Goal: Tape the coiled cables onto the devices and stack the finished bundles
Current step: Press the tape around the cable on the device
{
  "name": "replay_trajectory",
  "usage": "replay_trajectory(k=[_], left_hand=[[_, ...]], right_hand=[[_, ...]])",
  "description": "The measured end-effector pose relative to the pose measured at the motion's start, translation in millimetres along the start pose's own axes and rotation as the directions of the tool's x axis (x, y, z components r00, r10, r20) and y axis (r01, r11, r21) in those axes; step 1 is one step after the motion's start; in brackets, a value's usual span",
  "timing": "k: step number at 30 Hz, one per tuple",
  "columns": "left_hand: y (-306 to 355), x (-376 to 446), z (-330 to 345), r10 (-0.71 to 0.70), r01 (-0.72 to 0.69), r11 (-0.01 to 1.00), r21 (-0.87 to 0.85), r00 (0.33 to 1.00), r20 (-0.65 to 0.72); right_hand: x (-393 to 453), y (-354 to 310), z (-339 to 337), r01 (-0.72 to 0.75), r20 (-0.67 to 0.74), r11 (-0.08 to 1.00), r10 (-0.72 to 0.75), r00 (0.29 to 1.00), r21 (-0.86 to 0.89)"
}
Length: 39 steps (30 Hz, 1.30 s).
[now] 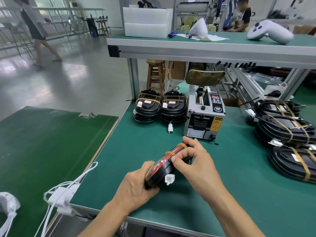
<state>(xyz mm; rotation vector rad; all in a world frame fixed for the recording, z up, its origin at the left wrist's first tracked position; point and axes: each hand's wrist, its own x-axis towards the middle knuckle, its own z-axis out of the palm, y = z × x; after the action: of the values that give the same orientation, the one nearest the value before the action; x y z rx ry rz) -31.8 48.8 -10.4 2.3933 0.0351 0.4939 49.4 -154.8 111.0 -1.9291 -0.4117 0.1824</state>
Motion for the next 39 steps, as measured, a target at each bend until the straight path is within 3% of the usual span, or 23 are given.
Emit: replay_trajectory(k=[12, 23, 31, 33, 37, 39], left_hand=[[4.0, 0.5, -1.8, 0.017, -0.017, 1.0, -0.005, 1.0, -0.008], [4.7, -0.3, -3.1, 0.003, -0.002, 1.0, -0.015, 1.0, 0.015], [6.2, 0.0, -2.9, -0.003, 0.003, 1.0, 0.003, 1.0, 0.014], [5.7, -0.3, -3.6, -0.016, 0.016, 1.0, -0.007, 1.0, 0.009], [7.5, 0.5, -4.3, -0.001, 0.001, 1.0, -0.006, 1.0, 0.005], [7.7, 0.5, -3.9, 0.005, -0.005, 1.0, -0.003, 1.0, 0.002]], right_hand=[[-1.6, 9.3, 4.2, 0.001, -0.025, 0.984, 0.003, 1.0, 0.179], [-2.5, 15.7, 15.7, 0.029, -0.104, 0.992, -0.016, 0.994, 0.125], [-7.3, 17.5, 13.8, 0.083, -0.012, 0.996, -0.083, 0.996, -0.016], [-3.7, 19.9, 7.6, 0.056, -0.015, 0.995, -0.055, 0.998, 0.084], [11.7, 31.1, -7.0, 0.003, -0.169, 0.985, 0.026, 0.985, 0.173], [16.7, 34.1, -6.4, -0.096, -0.075, 0.981, 0.11, 0.991, 0.168]])
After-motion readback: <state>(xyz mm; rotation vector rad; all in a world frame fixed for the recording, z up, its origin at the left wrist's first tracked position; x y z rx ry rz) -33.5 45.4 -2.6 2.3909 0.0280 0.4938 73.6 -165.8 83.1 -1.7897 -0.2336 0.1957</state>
